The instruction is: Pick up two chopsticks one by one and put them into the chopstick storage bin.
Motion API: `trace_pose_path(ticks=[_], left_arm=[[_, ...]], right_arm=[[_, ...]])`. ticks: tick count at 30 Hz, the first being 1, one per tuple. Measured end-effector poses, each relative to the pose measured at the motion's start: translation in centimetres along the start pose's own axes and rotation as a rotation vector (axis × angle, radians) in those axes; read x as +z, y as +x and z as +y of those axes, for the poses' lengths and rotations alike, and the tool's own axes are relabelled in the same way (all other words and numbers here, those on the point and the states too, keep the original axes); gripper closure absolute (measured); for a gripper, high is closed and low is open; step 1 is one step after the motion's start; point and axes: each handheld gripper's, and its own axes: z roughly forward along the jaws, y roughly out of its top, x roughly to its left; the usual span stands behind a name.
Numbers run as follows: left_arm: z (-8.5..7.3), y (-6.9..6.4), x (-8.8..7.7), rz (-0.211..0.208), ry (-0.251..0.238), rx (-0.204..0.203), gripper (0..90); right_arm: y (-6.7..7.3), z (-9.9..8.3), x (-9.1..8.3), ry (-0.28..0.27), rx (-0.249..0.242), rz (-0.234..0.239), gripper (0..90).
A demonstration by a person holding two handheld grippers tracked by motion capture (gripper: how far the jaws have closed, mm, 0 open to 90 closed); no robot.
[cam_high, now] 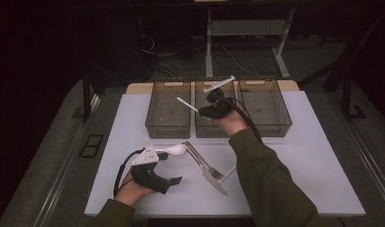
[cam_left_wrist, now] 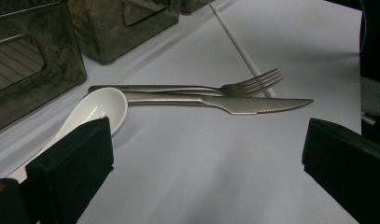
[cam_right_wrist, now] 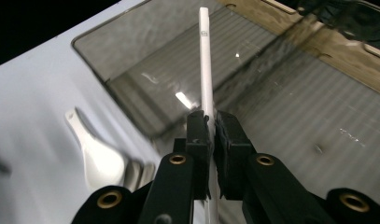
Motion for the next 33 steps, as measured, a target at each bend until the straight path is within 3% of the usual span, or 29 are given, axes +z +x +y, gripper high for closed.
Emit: trace_pose_path(ticks=[10, 20, 27, 30, 33], left_arm=[[0.0, -0.2, -0.1, -0.008, -0.003, 0.002, 1.3], [0.1, -0.3, -0.1, -0.019, -0.001, 0.010, 1.4], [0.2, -0.4, -0.2, -0.023, -0.007, 0.020, 2.5], [0.1, -0.3, -0.3, -0.024, -0.004, 0.019, 2.5], [0.1, -0.2, -0.3, -0.023, -0.013, 0.016, 2.5]], right_arm=[[1.3, 3.4, 6.0, 0.053, 0.028, -0.010, 84.2], [2.1, 5.7, 9.8, 0.087, 0.072, -0.030, 84.1], [2.5, 6.6, 11.5, 0.112, 0.073, -0.038, 83.1], [2.5, 6.8, 11.3, 0.088, 0.079, -0.025, 76.3], [2.3, 6.8, 10.3, 0.068, 0.052, -0.005, 71.7]])
